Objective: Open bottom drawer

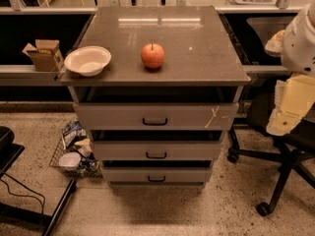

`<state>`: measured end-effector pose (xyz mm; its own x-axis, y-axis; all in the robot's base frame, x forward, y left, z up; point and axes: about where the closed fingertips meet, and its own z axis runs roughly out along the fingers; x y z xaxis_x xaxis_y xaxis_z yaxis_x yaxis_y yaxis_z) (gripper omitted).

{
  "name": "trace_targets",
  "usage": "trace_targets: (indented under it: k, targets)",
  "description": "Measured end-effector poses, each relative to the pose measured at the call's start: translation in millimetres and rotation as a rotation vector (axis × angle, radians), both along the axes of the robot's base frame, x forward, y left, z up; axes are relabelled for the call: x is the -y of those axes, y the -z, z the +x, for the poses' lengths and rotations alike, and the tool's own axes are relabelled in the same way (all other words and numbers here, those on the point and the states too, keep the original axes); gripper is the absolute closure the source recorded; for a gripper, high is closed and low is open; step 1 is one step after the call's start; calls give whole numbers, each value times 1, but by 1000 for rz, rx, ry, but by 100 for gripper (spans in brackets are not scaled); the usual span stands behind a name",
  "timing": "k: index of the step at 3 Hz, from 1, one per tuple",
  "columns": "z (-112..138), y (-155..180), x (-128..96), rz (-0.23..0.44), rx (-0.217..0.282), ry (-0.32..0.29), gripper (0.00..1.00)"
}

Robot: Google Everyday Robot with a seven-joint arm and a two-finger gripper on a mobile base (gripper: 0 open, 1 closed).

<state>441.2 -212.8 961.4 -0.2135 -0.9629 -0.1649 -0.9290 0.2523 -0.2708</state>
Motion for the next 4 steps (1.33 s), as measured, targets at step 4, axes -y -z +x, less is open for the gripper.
trace_targets:
  k: [4]
  targets:
    - [63,249,-8,43,-27,-175,0]
